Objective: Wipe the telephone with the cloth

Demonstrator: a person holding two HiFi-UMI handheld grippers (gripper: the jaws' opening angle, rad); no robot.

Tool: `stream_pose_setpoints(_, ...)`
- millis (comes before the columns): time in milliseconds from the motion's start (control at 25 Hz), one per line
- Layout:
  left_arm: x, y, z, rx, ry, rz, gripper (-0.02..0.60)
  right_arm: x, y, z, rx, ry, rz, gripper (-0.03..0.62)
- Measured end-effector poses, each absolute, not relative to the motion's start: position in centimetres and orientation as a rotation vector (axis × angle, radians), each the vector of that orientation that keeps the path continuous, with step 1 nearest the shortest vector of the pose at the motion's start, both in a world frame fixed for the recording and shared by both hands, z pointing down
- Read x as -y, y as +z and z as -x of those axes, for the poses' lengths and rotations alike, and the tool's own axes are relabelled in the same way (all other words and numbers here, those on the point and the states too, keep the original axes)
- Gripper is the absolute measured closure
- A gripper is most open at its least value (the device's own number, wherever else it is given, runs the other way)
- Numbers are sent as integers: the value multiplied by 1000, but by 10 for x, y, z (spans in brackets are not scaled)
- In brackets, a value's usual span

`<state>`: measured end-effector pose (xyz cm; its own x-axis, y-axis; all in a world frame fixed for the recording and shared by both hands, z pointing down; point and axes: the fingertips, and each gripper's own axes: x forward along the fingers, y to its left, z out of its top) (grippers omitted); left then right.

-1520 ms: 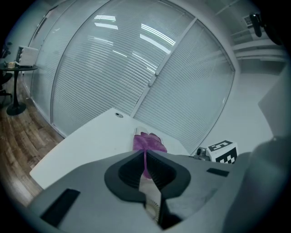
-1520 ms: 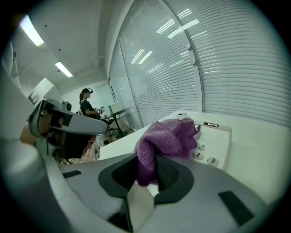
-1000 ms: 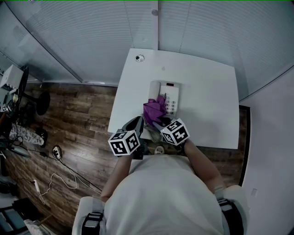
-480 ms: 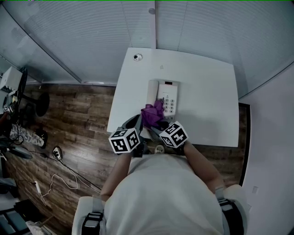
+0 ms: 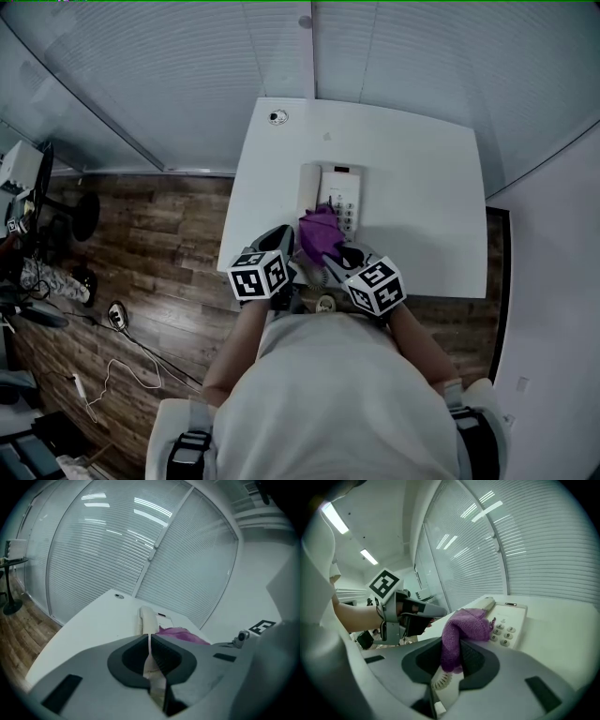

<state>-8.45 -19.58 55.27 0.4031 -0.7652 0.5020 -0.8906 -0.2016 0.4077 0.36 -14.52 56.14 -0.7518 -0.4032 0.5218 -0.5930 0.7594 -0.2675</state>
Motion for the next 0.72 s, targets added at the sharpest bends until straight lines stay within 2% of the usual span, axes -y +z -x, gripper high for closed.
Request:
stream_pose_setpoints(280, 219, 554, 66, 1349, 322, -2074, 545, 170, 528, -34, 2561, 579, -1010, 496)
stream_pose_setpoints(320, 222, 554, 62, 1334, 337, -2083, 525, 173, 525, -37, 2564, 578, -1045, 496)
stream_pose_setpoints(400, 228, 556, 55, 1316, 373, -2102, 414, 177, 521, -43, 2568, 578, -1101, 496)
stream_pose_setpoints(720, 257, 569, 41, 1385, 580, -2139, 360, 183, 519, -53, 2560, 604, -1197, 496)
